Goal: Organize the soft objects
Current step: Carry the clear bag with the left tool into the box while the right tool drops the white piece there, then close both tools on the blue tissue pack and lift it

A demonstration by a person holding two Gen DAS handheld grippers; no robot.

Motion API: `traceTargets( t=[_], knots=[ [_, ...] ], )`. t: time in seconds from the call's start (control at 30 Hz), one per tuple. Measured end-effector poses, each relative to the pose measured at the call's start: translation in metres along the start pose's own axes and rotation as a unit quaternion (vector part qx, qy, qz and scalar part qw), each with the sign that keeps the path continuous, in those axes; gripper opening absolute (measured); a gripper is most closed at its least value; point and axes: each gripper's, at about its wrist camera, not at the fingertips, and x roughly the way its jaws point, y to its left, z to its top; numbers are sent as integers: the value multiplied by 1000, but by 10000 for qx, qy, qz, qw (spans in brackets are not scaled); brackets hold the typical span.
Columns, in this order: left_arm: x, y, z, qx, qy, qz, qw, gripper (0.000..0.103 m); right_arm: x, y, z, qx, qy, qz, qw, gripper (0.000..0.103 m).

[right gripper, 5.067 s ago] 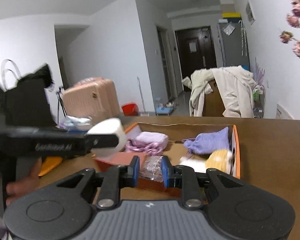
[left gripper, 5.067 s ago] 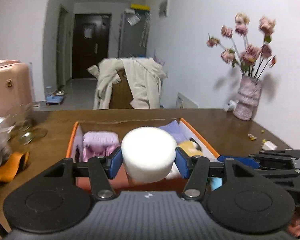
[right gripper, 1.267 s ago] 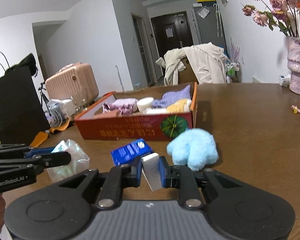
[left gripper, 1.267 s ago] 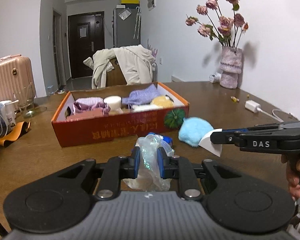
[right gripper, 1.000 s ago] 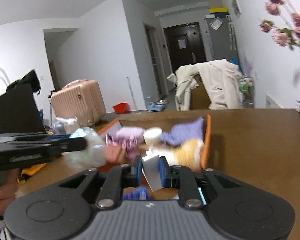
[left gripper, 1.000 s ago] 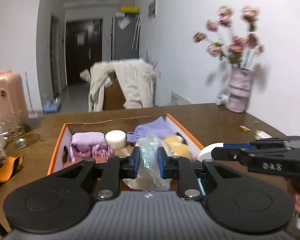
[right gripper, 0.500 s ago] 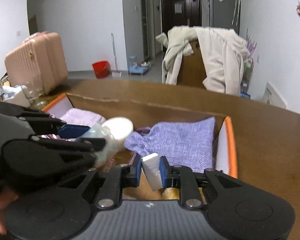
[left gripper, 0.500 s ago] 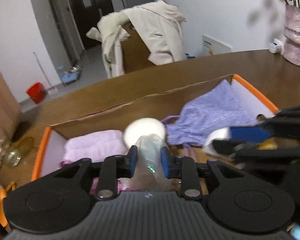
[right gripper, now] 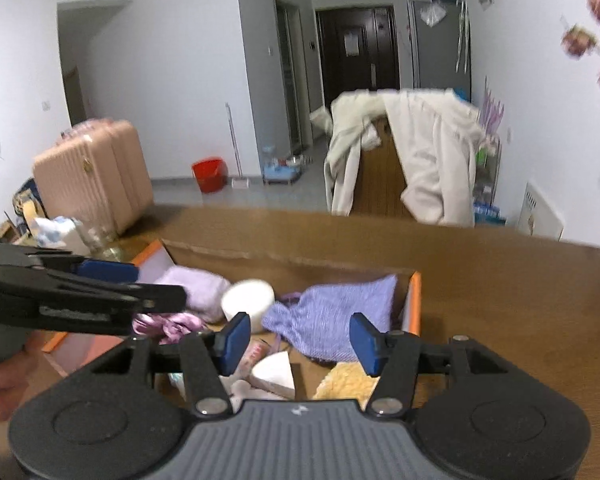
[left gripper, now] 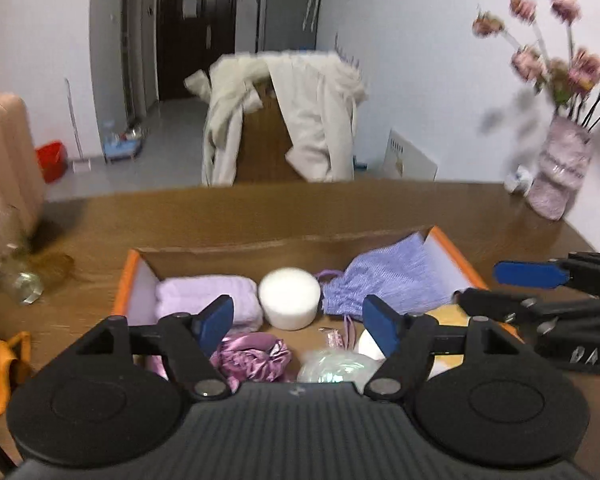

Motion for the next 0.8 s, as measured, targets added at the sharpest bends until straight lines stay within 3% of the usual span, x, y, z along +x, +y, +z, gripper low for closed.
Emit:
traceTargets(
  t=[0.27, 0.33, 0.47, 0.67, 0.8],
  knots=[
    [-110, -13, -18, 252, -780, 112, 9966, 79, -122, 9, -14, -188, -666, -41, 9976, 67],
    [-133, -19, -34, 279, -1026, 283, 9939, 81, -148, 11, -28, -154, -821, -102, 9965, 73],
    [-170, -41, -84, 404, -1405, 515, 9879, 81, -187, 18, -74, -69, -1087, -166, 9939, 73],
    [-208, -69, -171, 228, -1475, 377, 9881, 84, -217, 35, -154, 191, -1205, -135, 9924, 77],
    [-213, -74, -215, -13, -1054, 241, 9941, 84, -219, 45, -195, 282, -944, -47, 9951, 77]
  ],
)
